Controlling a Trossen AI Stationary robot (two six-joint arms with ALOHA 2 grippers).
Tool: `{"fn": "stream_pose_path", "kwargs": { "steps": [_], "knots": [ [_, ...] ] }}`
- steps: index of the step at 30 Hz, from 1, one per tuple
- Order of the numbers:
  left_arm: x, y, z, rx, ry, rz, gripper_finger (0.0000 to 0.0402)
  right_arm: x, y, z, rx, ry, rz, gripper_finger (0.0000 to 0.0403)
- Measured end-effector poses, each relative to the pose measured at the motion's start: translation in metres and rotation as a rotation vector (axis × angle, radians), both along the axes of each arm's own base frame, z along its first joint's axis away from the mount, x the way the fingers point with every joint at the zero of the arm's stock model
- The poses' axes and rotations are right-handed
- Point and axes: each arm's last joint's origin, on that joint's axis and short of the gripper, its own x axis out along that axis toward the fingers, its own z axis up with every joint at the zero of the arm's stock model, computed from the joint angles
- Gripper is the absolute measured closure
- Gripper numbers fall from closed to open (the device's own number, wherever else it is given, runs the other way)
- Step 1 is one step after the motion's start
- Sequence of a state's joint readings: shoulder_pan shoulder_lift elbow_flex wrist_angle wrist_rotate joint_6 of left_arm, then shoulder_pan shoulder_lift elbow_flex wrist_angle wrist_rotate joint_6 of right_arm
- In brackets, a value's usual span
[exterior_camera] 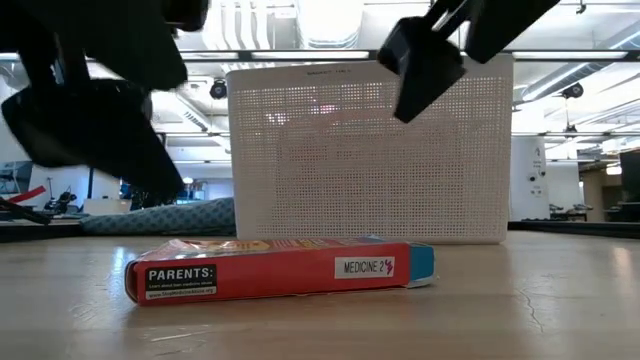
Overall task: Pick & place medical supplies in basket/bin
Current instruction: Put the red pill box into the white bin
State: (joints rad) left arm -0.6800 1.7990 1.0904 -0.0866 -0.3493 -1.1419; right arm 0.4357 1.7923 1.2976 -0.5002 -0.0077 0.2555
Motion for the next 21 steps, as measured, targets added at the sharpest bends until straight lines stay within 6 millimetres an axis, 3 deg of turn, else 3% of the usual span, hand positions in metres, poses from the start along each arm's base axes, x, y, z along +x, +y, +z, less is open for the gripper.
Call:
{"fn": "stream_pose_path", "kwargs": {
  "steps": [5,13,17,21],
  "knots": [
    [0.021,-0.021,-0.012,0.070,0.113,0.004,0.0133,0.016,-0.010,-0.015,0.015,-0.009,-0.014,0.0078],
    [0.041,-0.032,-0.022,0.277,0.274,0.126,0.0133,0.037,-0.022,-0.051,0.059,0.038,-0.067,0.0078],
    [0.042,-0.030,-0.026,0.243,0.281,0.221,0.0133,0.040,-0.024,-0.072,0.058,0.102,-0.117,0.0078],
    [0.035,-0.026,-0.035,0.222,0.293,0.295,0.0133,0.045,-0.032,-0.073,0.115,0.119,-0.229,0.0078]
  ]
}}
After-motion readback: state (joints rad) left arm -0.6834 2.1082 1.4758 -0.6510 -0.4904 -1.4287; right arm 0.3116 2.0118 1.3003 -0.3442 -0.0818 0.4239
